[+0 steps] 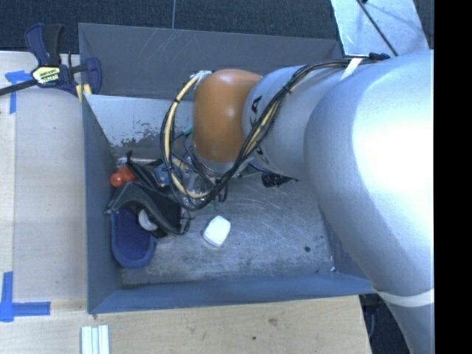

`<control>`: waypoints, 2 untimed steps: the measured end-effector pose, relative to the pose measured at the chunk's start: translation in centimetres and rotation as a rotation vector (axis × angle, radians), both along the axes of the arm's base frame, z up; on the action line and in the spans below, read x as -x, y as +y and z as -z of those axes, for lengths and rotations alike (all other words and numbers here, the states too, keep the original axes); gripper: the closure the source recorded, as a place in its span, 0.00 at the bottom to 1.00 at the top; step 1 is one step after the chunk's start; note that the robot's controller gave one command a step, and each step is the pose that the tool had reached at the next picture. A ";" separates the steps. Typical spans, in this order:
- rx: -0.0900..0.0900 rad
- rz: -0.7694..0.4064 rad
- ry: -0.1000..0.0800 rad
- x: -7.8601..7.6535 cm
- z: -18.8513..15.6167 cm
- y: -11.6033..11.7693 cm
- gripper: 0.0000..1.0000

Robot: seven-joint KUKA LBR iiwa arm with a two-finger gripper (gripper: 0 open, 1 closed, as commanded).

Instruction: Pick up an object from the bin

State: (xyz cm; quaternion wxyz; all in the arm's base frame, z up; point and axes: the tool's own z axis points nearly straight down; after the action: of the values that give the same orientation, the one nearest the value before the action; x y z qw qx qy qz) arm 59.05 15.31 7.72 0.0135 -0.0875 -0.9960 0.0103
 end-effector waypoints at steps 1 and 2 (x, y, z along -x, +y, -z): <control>-0.001 0.001 0.000 0.0 0.0 0.0 1.00; -0.020 0.014 -0.040 0.9 -11.5 -0.3 1.00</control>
Offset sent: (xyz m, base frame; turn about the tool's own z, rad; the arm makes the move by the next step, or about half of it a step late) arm 0.0000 0.0000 0.0000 0.0000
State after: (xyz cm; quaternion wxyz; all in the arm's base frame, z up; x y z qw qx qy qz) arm 58.17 15.02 19.19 -0.0055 -0.0945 -0.9955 -0.0016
